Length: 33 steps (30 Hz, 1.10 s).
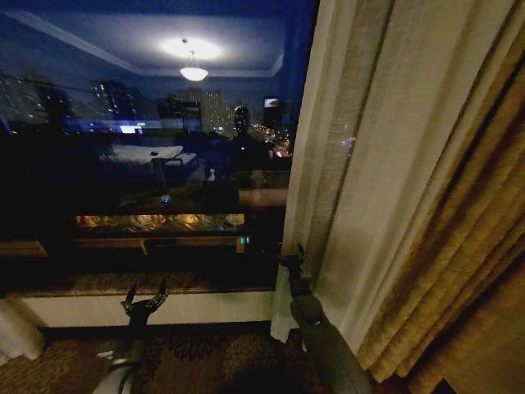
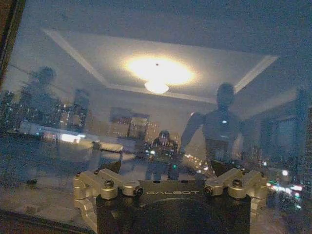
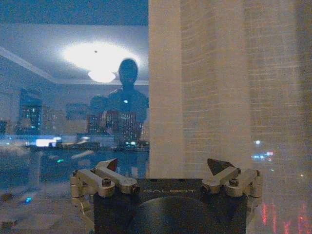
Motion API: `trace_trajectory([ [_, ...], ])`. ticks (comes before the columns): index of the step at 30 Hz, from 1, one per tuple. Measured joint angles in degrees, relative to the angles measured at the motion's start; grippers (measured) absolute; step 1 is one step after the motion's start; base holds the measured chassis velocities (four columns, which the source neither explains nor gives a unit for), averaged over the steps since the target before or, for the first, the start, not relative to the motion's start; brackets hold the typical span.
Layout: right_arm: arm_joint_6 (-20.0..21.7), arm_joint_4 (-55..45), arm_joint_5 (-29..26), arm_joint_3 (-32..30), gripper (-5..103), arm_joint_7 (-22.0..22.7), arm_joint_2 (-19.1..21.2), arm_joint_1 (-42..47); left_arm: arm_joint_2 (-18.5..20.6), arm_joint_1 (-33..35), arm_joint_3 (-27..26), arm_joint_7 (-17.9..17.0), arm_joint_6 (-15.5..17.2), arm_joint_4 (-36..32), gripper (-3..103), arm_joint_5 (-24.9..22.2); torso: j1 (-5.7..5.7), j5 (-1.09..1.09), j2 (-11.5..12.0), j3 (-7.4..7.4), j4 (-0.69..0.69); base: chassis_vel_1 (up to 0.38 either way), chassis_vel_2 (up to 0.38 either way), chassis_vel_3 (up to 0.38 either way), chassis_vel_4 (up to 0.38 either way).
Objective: Open the curtains by pulling them apart, changing their state from closed to fully open.
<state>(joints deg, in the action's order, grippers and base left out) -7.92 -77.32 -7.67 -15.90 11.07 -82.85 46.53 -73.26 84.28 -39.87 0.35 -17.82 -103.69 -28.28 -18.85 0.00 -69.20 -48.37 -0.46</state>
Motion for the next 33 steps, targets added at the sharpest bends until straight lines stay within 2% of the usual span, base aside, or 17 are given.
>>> trace_trajectory([
  [11,-0.2,5.5,0.6,1.0,102,-0.4,-1.2,-5.0,0.0,0.0,0.0,0.0,0.0,0.0,100,0.0,-0.03,-0.01,0.0,-0.01,0.01,0.000,0.000,0.000,0.000],
  [13,-0.8,6.5,0.8,0.9,95,-0.4,-1.4,-5.6,0.0,0.0,0.0,0.0,0.0,0.0,100,0.0,-0.02,-0.01,0.0,-0.01,0.01,0.000,0.000,0.000,0.000],
  [15,-0.9,6.7,0.8,0.9,95,-0.4,-1.4,-5.6,0.0,0.0,0.0,0.0,0.0,0.0,100,0.0,-0.02,-0.01,0.0,-0.01,0.01,0.000,0.000,0.000,0.000],
  [19,-1.5,7.3,1.0,0.8,74,-0.5,-1.2,-5.7,0.0,0.0,0.0,0.0,0.0,0.0,100,0.0,-0.03,-0.01,0.0,-0.01,0.00,0.000,0.000,0.000,0.000],
  [21,-1.5,7.3,1.0,0.7,74,-0.5,-1.2,-5.7,0.0,0.0,0.0,0.0,0.0,0.0,100,0.0,-0.03,-0.01,0.0,-0.01,0.00,0.000,0.000,0.000,0.000],
  [25,-1.7,7.3,1.1,0.7,53,-0.8,-1.1,-5.6,0.0,0.0,0.0,0.0,0.0,0.0,100,0.0,-0.02,-0.01,0.0,-0.01,0.01,0.000,0.000,0.000,0.000],
  [27,-1.7,7.3,1.1,0.7,53,-0.8,-1.1,-5.6,0.0,0.0,0.0,0.0,0.0,0.0,100,0.0,-0.02,-0.01,0.0,-0.01,0.01,0.000,0.000,0.000,0.000],
  [30,-1.8,7.3,1.4,0.6,36,-1.0,-1.2,-5.5,0.0,0.0,0.0,0.0,0.0,0.0,100,0.0,-0.03,-0.01,0.0,-0.01,0.01,0.000,0.000,0.000,0.000],
  [32,-1.9,7.3,1.4,0.6,36,-1.1,-1.2,-5.4,0.0,0.0,0.0,0.0,0.0,0.0,100,0.0,-0.03,-0.01,0.0,-0.01,0.00,0.000,0.000,0.000,0.000],
  [33,-2.1,7.3,1.3,0.6,26,-1.4,-1.2,-5.3,0.0,0.0,0.0,0.0,0.0,0.0,100,0.0,-0.03,-0.01,0.0,-0.01,0.00,0.000,0.000,0.000,0.000],
])
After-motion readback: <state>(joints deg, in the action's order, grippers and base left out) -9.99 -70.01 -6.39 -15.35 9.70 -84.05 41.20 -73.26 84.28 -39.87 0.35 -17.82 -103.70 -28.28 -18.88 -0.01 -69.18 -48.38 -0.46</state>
